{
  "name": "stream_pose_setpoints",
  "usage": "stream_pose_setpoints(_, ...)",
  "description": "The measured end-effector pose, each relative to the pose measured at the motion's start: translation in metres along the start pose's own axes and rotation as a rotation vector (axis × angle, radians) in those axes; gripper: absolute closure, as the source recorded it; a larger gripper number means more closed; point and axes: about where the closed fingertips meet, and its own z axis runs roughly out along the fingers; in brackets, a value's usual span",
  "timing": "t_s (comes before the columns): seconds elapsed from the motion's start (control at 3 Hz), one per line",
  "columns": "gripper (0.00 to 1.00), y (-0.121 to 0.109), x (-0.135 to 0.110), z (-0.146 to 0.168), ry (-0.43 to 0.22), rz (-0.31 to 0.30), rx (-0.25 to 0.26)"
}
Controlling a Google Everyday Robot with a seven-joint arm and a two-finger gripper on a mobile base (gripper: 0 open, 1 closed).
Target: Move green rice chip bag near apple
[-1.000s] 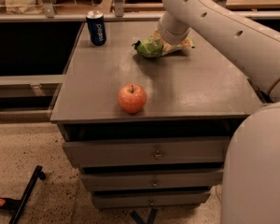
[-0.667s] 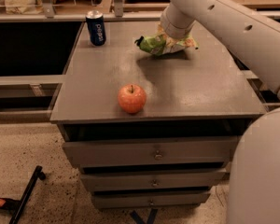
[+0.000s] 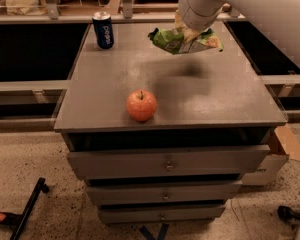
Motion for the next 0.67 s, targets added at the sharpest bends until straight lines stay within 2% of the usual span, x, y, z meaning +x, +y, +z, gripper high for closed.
stream_pose_setpoints(0.33, 1.00, 0.004, -0.028, -0.037, 0.022, 0.057, -0.006)
stream_pose_setpoints(0.67, 1.00, 0.012, -0.067, -0.057, 0.017, 0.114, -0.020)
